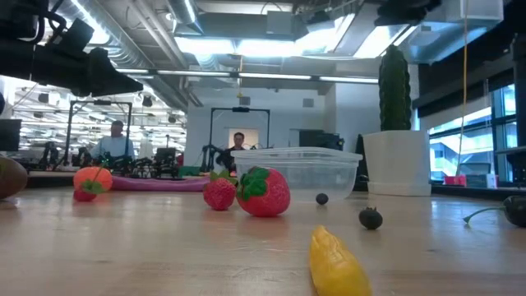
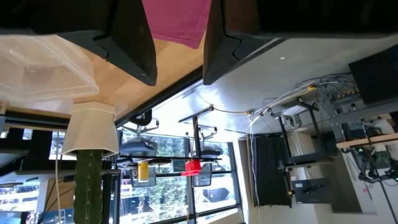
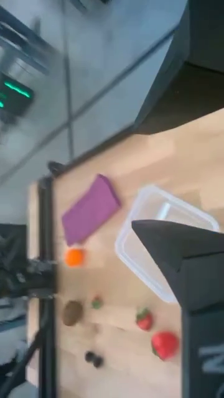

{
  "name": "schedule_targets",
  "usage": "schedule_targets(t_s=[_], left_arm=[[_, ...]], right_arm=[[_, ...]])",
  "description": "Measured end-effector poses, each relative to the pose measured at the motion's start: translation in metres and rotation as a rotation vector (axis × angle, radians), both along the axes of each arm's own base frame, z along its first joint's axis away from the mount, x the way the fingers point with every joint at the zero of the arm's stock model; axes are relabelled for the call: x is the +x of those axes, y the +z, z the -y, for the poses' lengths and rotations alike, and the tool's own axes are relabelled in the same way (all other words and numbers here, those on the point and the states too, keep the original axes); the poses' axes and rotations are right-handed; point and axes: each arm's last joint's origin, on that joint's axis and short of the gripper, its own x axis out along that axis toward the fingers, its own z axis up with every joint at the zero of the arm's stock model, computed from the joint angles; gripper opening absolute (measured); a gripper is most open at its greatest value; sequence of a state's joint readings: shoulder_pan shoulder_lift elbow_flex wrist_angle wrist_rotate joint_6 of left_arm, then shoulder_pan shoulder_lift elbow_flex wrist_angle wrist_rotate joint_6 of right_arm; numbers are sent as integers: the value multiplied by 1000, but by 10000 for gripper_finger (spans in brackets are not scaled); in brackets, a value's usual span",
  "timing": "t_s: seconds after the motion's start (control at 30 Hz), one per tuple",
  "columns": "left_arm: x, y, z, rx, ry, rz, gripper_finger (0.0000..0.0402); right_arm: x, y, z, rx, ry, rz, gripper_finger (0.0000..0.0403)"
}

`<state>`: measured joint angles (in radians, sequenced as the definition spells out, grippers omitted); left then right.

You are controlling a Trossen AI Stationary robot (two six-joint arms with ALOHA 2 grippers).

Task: Pick and placing Produce into tupperware
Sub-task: Put the right red strawberry into the transparent container

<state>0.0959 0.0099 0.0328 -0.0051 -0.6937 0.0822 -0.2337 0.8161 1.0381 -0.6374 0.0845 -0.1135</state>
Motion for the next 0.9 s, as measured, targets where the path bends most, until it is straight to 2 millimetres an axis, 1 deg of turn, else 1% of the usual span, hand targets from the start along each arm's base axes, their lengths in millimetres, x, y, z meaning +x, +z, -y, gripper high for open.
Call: schedule_targets(t_s=[0.07, 0.13, 0.27, 0.37, 0.6, 0.73, 0.9], left_arm=[[0, 0, 0, 0, 0, 0, 124], [0, 0, 0, 0, 0, 0, 124], [0, 0, 0, 0, 0, -1, 124], [0, 0, 0, -1, 0, 0, 124], [0, 0, 0, -1, 0, 1, 124], [0, 0, 0, -1, 0, 0, 124], [0, 0, 0, -1, -10, 1, 124]], right_arm=[[11, 3, -1, 55, 4, -56, 239], [20, 0, -3, 122, 8, -151, 239], [35, -12, -12, 276, 6, -353, 239], [43, -26, -21, 383, -30, -484, 239], [60, -58, -40, 723, -268, -738, 239], [68, -72, -53, 787, -376, -848, 239], [79, -89, -68, 832, -545, -926, 239]])
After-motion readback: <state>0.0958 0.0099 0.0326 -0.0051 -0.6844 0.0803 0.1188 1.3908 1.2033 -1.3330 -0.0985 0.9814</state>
